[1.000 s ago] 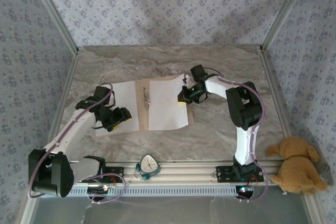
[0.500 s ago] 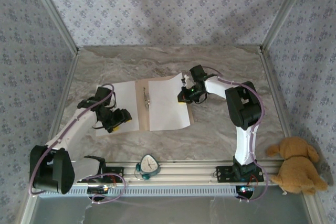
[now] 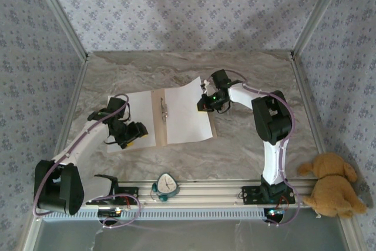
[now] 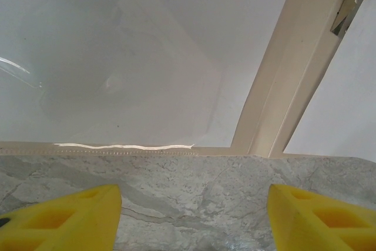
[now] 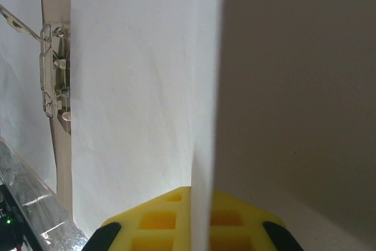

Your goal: Put the files into the folder

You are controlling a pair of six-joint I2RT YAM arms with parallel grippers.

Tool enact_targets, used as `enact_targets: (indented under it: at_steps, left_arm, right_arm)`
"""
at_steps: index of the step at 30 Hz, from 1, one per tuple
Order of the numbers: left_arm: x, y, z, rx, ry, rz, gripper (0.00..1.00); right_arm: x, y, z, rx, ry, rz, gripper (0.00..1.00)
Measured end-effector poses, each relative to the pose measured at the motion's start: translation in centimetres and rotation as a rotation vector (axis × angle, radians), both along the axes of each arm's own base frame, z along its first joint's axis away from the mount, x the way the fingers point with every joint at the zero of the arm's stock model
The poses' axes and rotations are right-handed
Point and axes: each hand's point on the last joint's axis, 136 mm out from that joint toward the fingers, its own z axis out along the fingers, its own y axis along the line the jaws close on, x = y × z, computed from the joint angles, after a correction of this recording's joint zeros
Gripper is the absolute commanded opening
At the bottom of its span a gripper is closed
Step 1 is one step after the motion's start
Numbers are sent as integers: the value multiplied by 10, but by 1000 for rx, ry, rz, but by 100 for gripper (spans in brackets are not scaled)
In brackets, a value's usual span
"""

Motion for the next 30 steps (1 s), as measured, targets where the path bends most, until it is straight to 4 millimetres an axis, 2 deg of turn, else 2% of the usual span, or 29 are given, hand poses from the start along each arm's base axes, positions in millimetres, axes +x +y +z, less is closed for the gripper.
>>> enact_targets:
  at_steps: [8,23,30]
  left_arm:
    - [-2,0,-6,5,21,-1,67]
    - [-4,2,-15,18,53,-6,67]
    - [-5,4,-18,35,64,-3,67]
  right_arm:
    - [6,6,-3,13,-6,42,0]
    - [4,9,9,22,-3,142,0]
    - [4,7,1,19,26,154,0]
